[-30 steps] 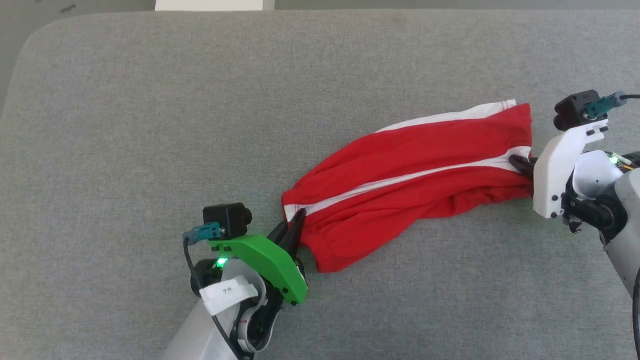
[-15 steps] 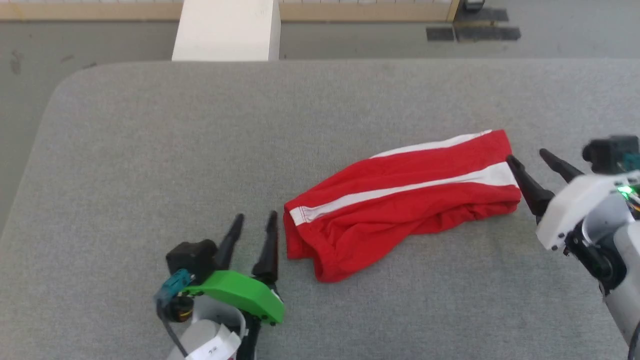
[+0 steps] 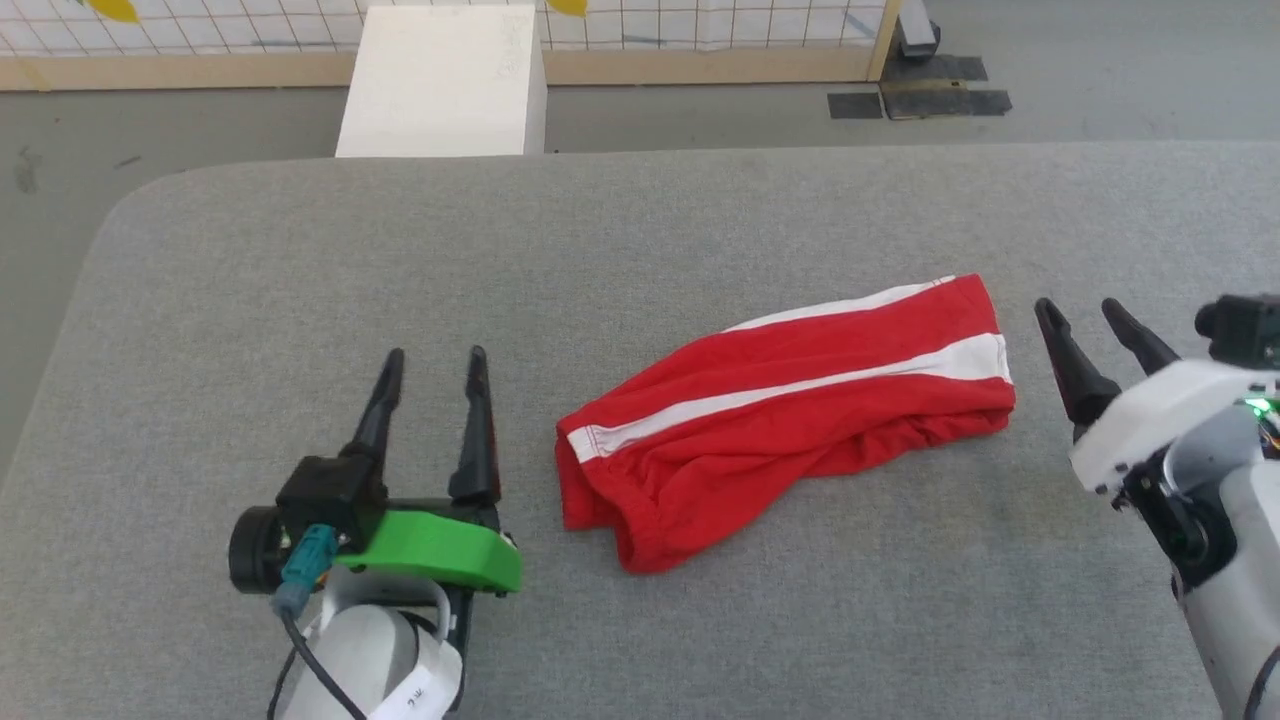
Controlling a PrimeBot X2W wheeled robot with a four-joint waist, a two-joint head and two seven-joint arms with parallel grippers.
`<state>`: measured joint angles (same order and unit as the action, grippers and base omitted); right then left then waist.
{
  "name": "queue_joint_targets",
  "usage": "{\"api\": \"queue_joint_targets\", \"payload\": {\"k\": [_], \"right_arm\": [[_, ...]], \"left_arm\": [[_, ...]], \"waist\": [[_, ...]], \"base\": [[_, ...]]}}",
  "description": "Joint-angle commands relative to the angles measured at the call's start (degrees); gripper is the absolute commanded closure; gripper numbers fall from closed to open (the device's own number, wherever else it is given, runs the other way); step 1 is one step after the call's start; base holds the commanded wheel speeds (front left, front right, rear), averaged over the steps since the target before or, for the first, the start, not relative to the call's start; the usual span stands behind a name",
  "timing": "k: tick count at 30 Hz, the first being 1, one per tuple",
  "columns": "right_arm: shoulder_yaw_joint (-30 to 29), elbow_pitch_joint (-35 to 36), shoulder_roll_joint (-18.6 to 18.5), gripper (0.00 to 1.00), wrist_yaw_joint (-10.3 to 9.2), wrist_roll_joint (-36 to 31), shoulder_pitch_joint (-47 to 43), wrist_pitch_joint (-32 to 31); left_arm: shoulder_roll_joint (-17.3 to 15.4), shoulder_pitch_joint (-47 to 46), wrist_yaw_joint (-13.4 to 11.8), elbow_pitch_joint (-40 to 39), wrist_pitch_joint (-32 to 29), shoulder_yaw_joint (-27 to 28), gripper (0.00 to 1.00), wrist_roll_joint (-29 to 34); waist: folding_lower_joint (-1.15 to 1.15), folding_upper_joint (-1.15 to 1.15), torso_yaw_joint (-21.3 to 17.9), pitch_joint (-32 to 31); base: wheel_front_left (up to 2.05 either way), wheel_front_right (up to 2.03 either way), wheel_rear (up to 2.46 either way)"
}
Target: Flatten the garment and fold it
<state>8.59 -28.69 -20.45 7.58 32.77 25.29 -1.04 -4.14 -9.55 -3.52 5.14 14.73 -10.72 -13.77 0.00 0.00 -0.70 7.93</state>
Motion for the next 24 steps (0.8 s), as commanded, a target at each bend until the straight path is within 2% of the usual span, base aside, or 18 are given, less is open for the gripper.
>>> {"api": "queue_joint_targets", "payload": {"k": [1,3,4,6,18,24], "right_arm": [[-0.4,-1.1,0.9,0.00,-0.09,0.4,1.9,-0.9],[-1.0,-3.8,1.7,0.00,-0.09,0.8,3.9,-2.9],[-1.5,-8.5,2.9,0.00,-0.09,1.5,7.1,-6.9],[-1.8,-11.7,3.2,0.00,-0.09,1.2,9.3,-9.3],[-6.6,-30.1,4.9,0.00,-0.09,-3.4,21.4,-22.4],[-5.2,-33.5,7.2,0.00,-0.09,-3.8,22.9,-31.2]], "left_arm": [[0.3,0.7,0.4,-0.4,0.3,1.2,0.00,0.8],[0.8,0.9,0.6,-0.7,0.3,2.7,0.00,1.4],[1.1,1.1,1.0,-1.2,0.3,4.5,0.00,1.6],[1.2,1.2,1.0,-1.5,0.3,5.3,0.00,1.6],[1.2,-0.7,-0.7,-4.0,0.3,3.7,0.00,0.7],[1.3,-0.5,-1.3,-4.3,0.3,3.4,0.00,0.4]], "waist": [[0.00,0.00,-0.2,0.4],[0.00,0.00,-0.2,1.1],[0.00,0.00,0.3,2.1],[0.00,0.00,0.8,2.9],[0.00,0.00,3.5,8.0],[0.00,0.00,4.2,8.3]], "base": [[0.00,0.00,0.00],[0.00,0.00,0.00],[0.00,0.00,0.00],[0.00,0.00,0.00],[0.00,0.00,0.00],[0.00,0.00,0.00]]}}
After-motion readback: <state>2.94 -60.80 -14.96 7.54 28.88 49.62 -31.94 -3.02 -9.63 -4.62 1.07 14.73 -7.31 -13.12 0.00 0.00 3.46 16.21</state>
